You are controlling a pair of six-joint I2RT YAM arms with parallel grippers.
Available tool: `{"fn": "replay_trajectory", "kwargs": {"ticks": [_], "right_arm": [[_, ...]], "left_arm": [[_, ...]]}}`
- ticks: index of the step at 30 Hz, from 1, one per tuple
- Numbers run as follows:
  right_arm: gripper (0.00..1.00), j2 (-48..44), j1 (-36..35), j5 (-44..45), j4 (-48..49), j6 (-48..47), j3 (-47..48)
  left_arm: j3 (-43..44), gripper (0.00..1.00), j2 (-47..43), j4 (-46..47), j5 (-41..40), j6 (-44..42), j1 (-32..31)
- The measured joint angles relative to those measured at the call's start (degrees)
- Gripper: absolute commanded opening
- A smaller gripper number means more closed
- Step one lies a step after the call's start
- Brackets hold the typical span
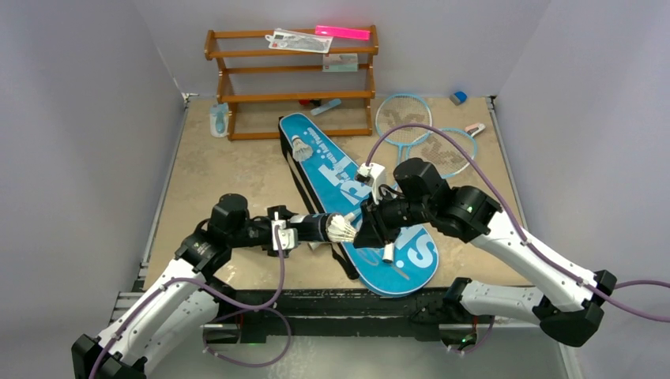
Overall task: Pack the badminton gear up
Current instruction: Place the shuttlecock at the shuttle tube.
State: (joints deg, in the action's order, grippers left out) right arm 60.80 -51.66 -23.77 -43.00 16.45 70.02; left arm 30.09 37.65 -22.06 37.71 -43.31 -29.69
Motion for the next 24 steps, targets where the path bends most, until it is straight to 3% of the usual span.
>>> {"fn": "replay_trajectory", "kwargs": {"ticks": [24], "right_arm": [[0.04, 5.5, 0.3, -1.1, -4.9, 0.0, 2.4]], "left_arm": [[0.0, 0.13, 3.3, -1.4, -0.7, -3.0, -0.1]]}}
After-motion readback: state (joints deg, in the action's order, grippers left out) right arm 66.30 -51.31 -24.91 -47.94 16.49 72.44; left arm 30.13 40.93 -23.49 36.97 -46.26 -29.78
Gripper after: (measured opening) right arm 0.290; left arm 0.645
